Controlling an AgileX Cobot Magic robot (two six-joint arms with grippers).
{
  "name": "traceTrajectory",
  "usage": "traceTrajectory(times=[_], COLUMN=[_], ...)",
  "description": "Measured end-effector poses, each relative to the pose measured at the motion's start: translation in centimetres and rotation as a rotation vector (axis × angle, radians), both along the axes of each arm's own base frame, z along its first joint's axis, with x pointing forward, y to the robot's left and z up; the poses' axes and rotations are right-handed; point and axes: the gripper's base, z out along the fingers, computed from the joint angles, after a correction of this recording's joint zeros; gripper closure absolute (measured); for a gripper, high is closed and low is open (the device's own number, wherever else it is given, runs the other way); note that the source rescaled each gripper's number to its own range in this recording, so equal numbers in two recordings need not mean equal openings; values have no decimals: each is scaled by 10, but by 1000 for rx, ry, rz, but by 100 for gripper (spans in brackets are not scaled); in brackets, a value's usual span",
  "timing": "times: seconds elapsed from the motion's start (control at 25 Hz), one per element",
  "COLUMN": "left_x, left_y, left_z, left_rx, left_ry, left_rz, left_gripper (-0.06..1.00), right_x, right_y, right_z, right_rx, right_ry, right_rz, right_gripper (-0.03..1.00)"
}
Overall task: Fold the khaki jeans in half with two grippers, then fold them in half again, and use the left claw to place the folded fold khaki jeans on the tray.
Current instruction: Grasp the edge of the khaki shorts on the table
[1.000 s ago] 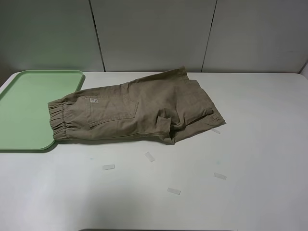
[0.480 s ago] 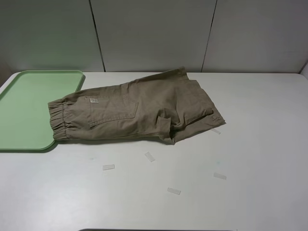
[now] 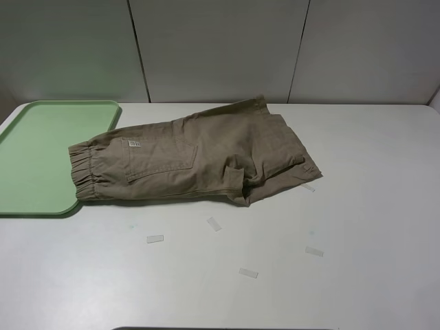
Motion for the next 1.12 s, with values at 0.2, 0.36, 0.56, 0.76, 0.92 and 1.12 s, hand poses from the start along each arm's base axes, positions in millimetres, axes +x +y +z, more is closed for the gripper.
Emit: traceTrajectory(times=[0.2, 0.36, 0.56, 0.76, 0.92, 1.12], left_x=[17, 31, 34, 33, 32, 32], left_y=[-8, -14, -15, -14, -14, -14], left_z=[-42, -74, -84, -93, -93, -93], left_rx=[87, 118, 125, 151, 151, 152], left_ry=[128, 178, 192, 249, 254, 258], left_rz=[-18, -19, -19, -21, -20, -20], left_gripper=[9, 9, 9, 9, 9, 9], right_x=[0, 0, 0, 0, 0, 0], right_y=[4, 6, 7, 7, 7, 7], right_z=[-1, -1, 0, 1, 1, 1], right_rx=[16, -3, -7, -13, -35, -48], right_ry=[8, 7, -1, -12, -12, -13], right_rz=[41, 70, 76, 80, 80, 82], right_gripper=[-3, -3, -3, -3, -3, -3])
